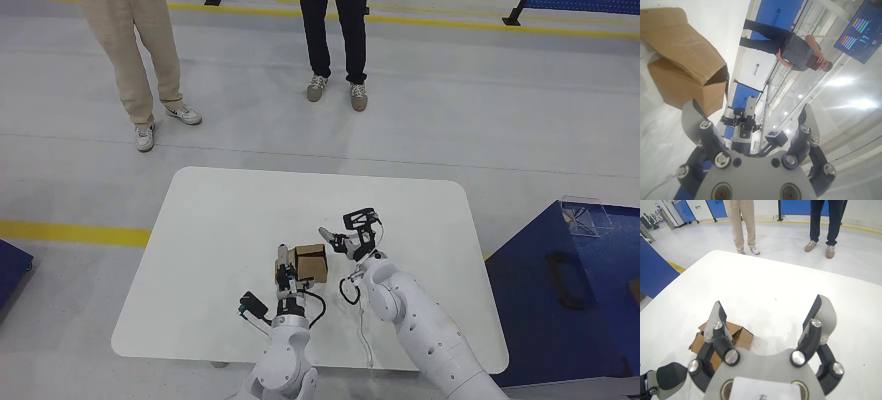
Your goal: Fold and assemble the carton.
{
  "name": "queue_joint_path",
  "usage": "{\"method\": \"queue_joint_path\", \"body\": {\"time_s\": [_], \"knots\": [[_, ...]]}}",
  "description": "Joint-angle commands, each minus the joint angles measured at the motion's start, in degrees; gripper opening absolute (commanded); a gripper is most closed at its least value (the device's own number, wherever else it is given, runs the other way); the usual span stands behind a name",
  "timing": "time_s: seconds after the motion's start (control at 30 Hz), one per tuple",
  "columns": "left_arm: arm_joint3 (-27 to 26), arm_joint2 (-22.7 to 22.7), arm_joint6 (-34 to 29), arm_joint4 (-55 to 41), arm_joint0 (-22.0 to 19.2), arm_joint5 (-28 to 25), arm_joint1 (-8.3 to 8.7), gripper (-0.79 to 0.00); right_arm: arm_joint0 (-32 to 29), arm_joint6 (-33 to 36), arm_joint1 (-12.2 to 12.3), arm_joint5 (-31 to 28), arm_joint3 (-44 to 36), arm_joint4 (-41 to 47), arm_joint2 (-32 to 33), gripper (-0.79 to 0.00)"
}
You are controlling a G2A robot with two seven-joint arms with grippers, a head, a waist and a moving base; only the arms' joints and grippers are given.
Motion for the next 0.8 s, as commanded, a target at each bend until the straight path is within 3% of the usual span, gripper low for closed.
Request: {"method": "queue_joint_path", "body": {"time_s": [0.0,0.1,0.2,0.37,0.77], "knots": [[-0.1,0.0,0.1,0.0,0.0,0.5,0.0,0.0,0.0,0.0,0.0,0.0,0.0,0.0,0.0,0.0],[-0.1,0.0,0.1,0.0,0.0,0.5,0.0,0.0,-0.6,1.1,-0.1,-1.4,0.0,0.4,-0.5,0.0],[1.8,-0.5,5.7,9.7,-0.4,-3.4,0.2,0.0,-1.0,-0.4,-0.1,-0.7,-0.8,-2.9,-1.3,0.0],[7.4,-0.7,10.2,10.4,-1.2,-6.8,-0.29,0.0,-1.1,-0.8,-0.7,0.5,-0.5,-6.0,-3.2,0.0],[19.8,0.9,12.6,4.4,-5.7,-14.6,-2.35,0.0,1.0,-1.3,-2.7,4.2,4.4,-11.1,-6.8,0.0]]}}
